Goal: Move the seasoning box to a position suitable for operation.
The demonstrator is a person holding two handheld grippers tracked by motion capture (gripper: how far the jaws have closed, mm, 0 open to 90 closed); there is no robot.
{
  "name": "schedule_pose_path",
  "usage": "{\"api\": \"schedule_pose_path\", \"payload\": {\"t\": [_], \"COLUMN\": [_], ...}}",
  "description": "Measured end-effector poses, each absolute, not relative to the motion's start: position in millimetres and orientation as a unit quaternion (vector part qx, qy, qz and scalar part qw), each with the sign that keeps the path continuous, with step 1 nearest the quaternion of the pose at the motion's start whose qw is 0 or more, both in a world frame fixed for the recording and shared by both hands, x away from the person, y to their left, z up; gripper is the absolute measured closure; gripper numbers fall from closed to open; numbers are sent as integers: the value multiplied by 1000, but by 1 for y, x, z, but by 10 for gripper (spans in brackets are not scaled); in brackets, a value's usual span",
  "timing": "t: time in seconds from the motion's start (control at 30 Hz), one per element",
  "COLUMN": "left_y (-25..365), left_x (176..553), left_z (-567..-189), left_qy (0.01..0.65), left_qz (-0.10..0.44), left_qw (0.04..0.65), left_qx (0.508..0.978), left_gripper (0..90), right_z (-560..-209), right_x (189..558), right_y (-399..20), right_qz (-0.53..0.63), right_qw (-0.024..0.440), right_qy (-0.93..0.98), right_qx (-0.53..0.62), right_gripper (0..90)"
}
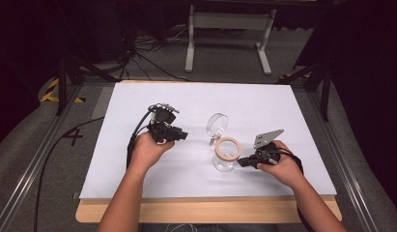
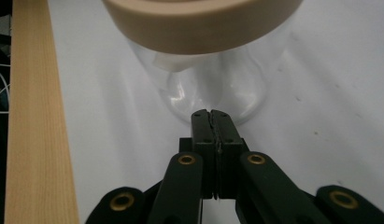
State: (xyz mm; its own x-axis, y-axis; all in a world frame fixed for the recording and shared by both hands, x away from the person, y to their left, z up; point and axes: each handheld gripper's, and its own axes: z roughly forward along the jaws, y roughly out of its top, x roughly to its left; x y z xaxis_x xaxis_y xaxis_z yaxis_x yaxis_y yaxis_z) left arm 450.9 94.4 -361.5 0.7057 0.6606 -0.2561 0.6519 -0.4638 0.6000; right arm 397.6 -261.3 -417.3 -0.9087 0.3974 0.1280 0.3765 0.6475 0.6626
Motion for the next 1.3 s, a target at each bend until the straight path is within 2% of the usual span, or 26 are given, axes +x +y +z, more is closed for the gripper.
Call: {"api": "schedule_pose_path", "payload": {"t": [0.17, 0.4, 0.63, 0.77, 0.93, 1.17, 1.3], "left_y": [97, 101, 102, 101, 103, 105, 105], "left_x": [450, 449, 448, 447, 447, 447, 446], "left_z": [-360, -359, -359, -360, -359, -360, -359], "left_qy": [376, 377, 380, 380, 377, 371, 366], "left_qz": [16, 22, 26, 24, 26, 17, 18], "left_qw": [352, 357, 361, 359, 360, 362, 365], "left_qx": [857, 854, 851, 852, 853, 855, 856], "left_gripper": [647, 636, 635, 632, 644, 660, 715], "right_z": [-418, -417, -405, -407, -408, -409, -410], "right_x": [393, 388, 398, 401, 401, 398, 395], "right_y": [-250, -239, -264, -265, -260, -254, -246], "right_qz": [357, 353, 384, 400, 393, 383, 379], "right_qw": [-5, -10, 68, 80, 81, 57, 44], "right_qy": [914, 919, 886, 874, 879, 888, 895], "right_qx": [194, 178, 251, 263, 259, 247, 233], "right_gripper": [899, 899, 898, 898, 899, 899, 898]}}
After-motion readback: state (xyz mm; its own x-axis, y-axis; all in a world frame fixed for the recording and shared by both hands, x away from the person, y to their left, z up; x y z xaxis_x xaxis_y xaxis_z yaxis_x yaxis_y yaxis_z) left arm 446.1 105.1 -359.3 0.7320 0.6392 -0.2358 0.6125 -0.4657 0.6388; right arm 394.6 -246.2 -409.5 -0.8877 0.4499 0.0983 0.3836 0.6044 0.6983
